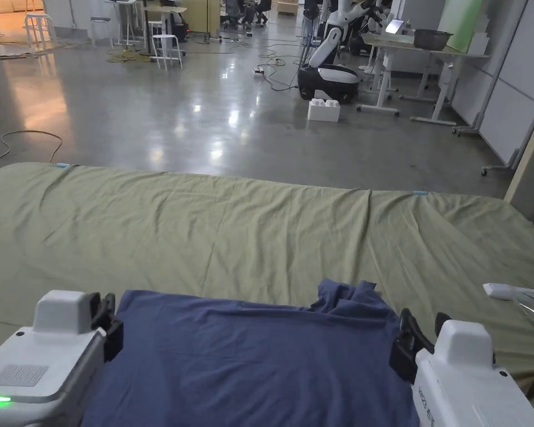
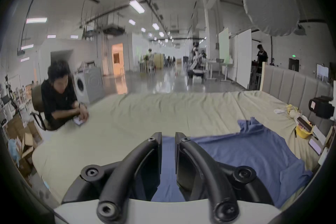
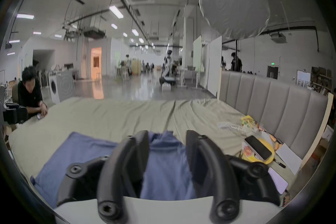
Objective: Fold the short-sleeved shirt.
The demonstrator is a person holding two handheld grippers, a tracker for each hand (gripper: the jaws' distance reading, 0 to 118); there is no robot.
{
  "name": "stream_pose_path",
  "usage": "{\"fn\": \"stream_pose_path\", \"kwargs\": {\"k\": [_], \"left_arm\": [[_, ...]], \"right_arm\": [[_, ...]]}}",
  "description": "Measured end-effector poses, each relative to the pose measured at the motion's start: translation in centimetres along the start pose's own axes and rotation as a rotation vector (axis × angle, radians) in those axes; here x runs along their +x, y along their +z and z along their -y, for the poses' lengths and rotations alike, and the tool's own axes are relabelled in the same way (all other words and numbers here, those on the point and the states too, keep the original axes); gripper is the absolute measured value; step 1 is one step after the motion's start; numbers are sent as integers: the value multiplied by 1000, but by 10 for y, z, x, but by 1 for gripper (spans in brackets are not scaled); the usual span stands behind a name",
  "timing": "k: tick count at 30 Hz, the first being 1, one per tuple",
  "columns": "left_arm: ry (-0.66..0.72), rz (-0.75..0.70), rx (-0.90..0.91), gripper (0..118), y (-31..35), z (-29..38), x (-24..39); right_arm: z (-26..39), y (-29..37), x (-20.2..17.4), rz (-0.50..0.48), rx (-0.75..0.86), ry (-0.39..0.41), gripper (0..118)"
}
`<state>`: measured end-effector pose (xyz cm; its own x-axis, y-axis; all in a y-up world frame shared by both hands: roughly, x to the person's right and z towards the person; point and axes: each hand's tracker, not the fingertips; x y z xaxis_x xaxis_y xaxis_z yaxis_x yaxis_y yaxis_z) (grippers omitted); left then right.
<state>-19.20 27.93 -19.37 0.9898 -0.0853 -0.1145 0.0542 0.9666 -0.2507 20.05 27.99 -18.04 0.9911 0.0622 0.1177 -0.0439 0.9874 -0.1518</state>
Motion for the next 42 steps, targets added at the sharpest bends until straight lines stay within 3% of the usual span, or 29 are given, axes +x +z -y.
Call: {"fn": "stream_pose_path", "kwargs": {"k": [1,2,4,5,6,8,13,21,25,26,27,29,30,31,37,39,40,42], "left_arm": [[-6,4,23,3,1,-3,3],[9,18,50,3,4,-4,6],[35,-1,83,0,9,-4,11],[46,4,94,0,9,-4,10],[56,4,106,0,10,-4,11],[73,-7,116,0,11,-2,13],[95,22,48,0,4,1,2],[34,77,-298,0,2,33,-49],[68,59,-508,1,9,55,-80],[72,53,-566,6,12,61,-87],[64,54,-618,19,13,66,-91],[24,72,-747,70,16,80,-95],[10,80,-813,82,16,89,-96],[1,81,-854,86,15,95,-96],[24,-34,-930,84,-14,142,-97],[37,-44,-948,75,-25,152,-96],[38,-36,-951,64,-29,158,-94],[57,-5,-975,58,-34,167,-92]], "right_arm": [[-2,1,-1,-9,34,0,12],[-2,2,-3,-12,62,-17,4],[-5,3,-9,12,106,16,0],[-6,5,-10,6,154,41,0],[-3,4,-9,-10,118,-7,0],[-6,5,-14,1,144,33,0],[-3,1,-16,-31,121,41,0],[14,-8,-14,-65,29,53,0],[21,-11,-16,-75,-11,62,0],[23,-12,-16,-79,-26,61,0],[25,-14,-16,-84,-39,54,0],[29,-16,-17,-88,-54,59,0],[32,-17,-19,-89,-62,65,0],[33,-18,-20,-91,-66,65,0],[43,-19,-24,-108,-113,60,0],[46,-19,-23,-112,-124,66,0],[48,-18,-22,-112,-129,71,0],[50,-18,-19,-110,-143,79,0]]}}
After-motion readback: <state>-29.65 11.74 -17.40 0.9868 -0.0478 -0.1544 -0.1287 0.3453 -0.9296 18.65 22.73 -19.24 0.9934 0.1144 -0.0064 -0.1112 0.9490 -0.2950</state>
